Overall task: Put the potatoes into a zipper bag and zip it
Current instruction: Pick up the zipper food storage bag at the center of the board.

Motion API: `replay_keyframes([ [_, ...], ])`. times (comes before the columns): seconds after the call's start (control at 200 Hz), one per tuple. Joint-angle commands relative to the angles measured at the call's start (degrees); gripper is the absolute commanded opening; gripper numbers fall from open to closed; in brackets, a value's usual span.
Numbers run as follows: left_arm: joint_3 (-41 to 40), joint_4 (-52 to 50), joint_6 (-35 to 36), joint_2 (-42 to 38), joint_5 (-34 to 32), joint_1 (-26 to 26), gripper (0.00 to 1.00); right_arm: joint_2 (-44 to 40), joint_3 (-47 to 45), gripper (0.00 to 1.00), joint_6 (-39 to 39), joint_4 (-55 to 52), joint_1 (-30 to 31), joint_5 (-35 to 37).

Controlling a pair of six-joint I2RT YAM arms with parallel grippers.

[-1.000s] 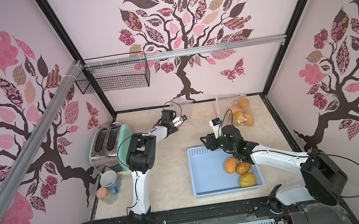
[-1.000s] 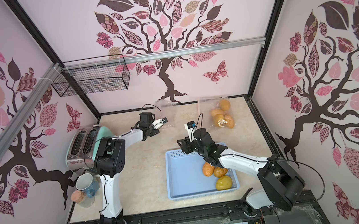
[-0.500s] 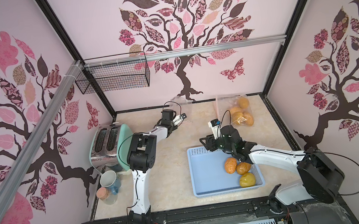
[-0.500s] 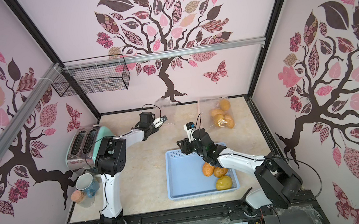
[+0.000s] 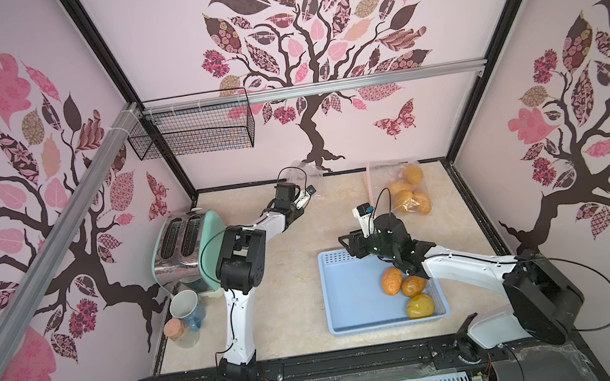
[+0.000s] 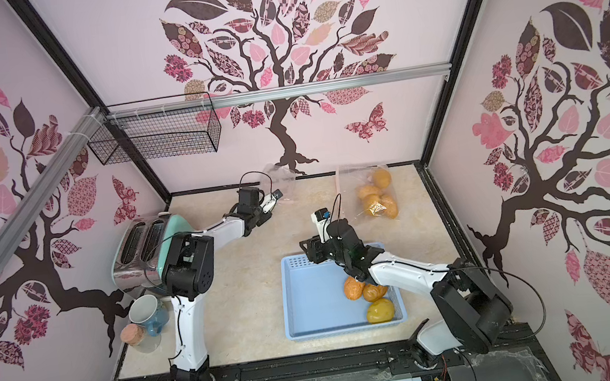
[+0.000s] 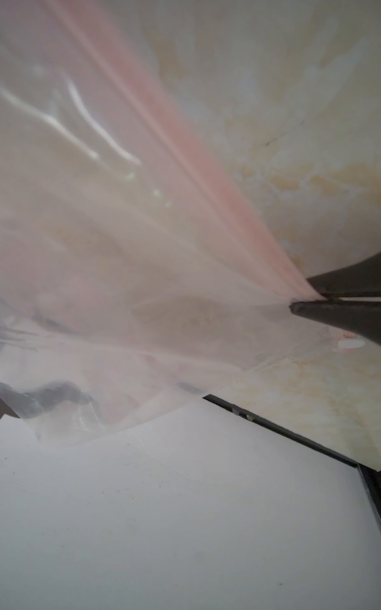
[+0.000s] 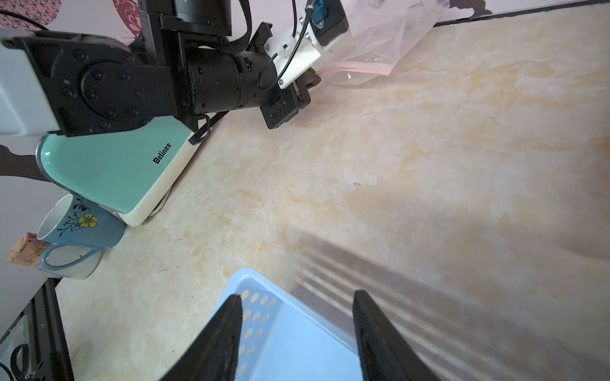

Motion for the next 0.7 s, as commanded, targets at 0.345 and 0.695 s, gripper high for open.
replay_keyframes([
  [0.345,-13.97,-37.07,-37.17,-43.2,-2.35,-2.83,0.0,-3.7,-0.08,0.56,0.83,1.72,0.49,-3.44],
  [0.695,-24.13,-58.8,-55.59,-67.47,1.94,-3.54,0.0,-5.75,4.17,0.6,4.84,4.61,11.08,-8.64],
])
